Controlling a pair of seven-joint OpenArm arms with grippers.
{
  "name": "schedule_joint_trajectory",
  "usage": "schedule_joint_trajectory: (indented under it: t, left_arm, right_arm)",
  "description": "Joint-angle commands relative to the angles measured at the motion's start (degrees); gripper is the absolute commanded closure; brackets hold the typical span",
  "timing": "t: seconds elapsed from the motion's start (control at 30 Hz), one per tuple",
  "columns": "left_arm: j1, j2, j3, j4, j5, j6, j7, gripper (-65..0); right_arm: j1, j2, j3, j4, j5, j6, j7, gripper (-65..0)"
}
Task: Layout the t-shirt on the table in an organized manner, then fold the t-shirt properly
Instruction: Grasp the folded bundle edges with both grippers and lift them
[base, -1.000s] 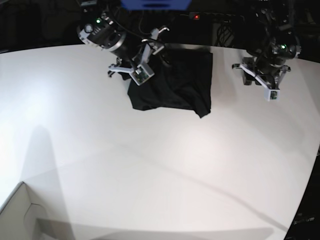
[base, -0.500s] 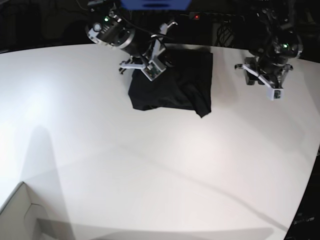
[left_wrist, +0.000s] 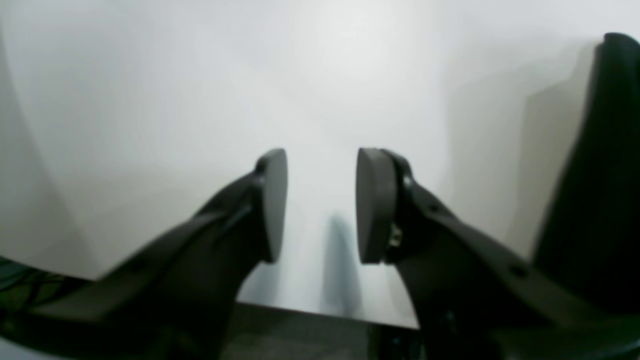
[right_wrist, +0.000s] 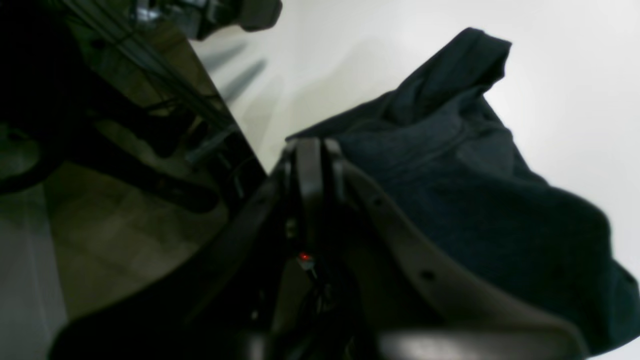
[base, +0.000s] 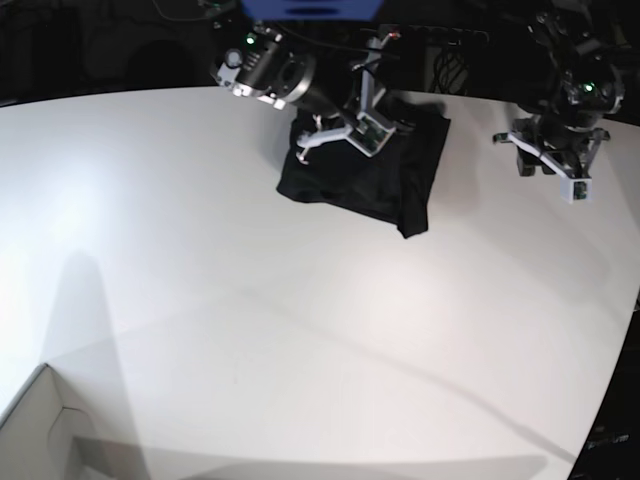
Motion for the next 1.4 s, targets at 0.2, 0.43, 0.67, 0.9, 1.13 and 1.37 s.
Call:
schedule_joint_trajectory:
  t: [0.2,0.43,0.67,0.9,1.13,1.37]
  left_arm:
    - [0.9,-0.5,-0.8,1.2,-0.5,0.1,-0.9,-22.6]
    - [1.1,-0.6,-0.8,1.2,-0.5,0.1,-0.9,-22.6]
    - [1.1,-0.6,-0.8,1.2,-0.5,0.1,-0.9,-22.7]
    - [2.2,-0.3,-1.3,1.3,-3.0,-8.6,-0.9,-23.0]
    - [3.2,0.8,-2.2,1.6,-10.2,-13.1,-0.9,-23.0]
    - [6.9,0.6,2.9,9.7,-16.5,-13.2,-0.8,-23.0]
  right_arm:
    - [5.0,-0.6,-4.1,-2.1,1.1,0.2,1.2,0.0]
    - [8.5,-0.7,-6.5,-6.3,1.2,0.2,1.2,-0.1]
    - [10.0,-0.7,-9.2,-7.1,1.2,0.2,1.6,-18.5]
    - [9.3,-0.7,-2.6,-2.4,1.2,0.2,1.3,-26.5]
    - [8.5,-0.7,10.2,-2.3,1.2,0.2,1.5,-26.5]
    - [8.6,-0.7,13.7,-2.4,1.2,0.2,1.4,-26.9]
